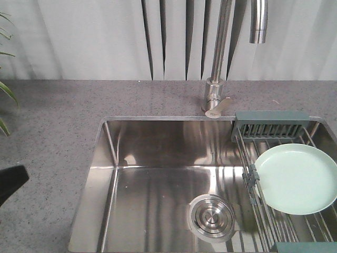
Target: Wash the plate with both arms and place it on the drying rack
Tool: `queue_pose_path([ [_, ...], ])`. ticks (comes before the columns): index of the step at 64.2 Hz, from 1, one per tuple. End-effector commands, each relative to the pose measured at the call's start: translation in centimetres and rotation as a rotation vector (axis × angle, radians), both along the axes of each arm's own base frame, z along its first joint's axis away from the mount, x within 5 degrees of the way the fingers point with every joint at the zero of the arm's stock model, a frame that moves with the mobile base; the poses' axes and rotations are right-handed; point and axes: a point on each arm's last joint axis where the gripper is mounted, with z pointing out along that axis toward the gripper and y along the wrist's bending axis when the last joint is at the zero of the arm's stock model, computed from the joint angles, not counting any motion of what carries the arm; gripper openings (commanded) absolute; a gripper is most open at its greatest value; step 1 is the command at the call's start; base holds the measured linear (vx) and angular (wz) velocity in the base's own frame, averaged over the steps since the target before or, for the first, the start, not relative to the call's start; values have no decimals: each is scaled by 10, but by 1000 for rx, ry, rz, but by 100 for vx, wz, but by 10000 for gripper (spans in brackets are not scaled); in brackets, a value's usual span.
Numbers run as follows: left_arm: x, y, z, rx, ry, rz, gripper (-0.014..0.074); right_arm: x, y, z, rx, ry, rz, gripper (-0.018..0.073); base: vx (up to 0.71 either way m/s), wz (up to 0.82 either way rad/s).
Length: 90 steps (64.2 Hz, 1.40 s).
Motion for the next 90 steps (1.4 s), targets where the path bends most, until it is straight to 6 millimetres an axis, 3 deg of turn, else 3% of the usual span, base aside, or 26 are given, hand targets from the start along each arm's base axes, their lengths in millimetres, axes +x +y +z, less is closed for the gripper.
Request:
queue_pose_path([
  [1, 32, -6, 32, -71, -38, 5, -5, 2, 0, 12, 13, -86, -11, -10, 0, 0],
  [16, 117, -37, 64, -216, 8, -194, -5, 2, 0, 12, 16, -86, -12, -10, 0, 0],
  [21, 142, -49, 65, -262, 36, -254, -5, 2, 0, 12, 16, -86, -12, -10, 0, 0],
  [30, 183, -89, 43, -271, 144, -356, -5, 2, 0, 12, 16, -86, -12, -10, 0, 0],
  [42, 209, -152, 13, -267, 235, -430, -5, 2, 0, 12, 16, -86, -12, -10, 0, 0],
  [61, 241, -226, -13, -364, 305, -475, -5, 2, 0, 12, 17, -85, -12, -10, 0, 0],
  [73, 267, -255, -34, -398, 324, -484, -5, 2, 0, 12, 17, -85, -12, -10, 0, 0],
  [90, 300, -275, -55, -450, 354, -451, -5, 2, 0, 12, 17, -85, -12, -10, 0, 0],
])
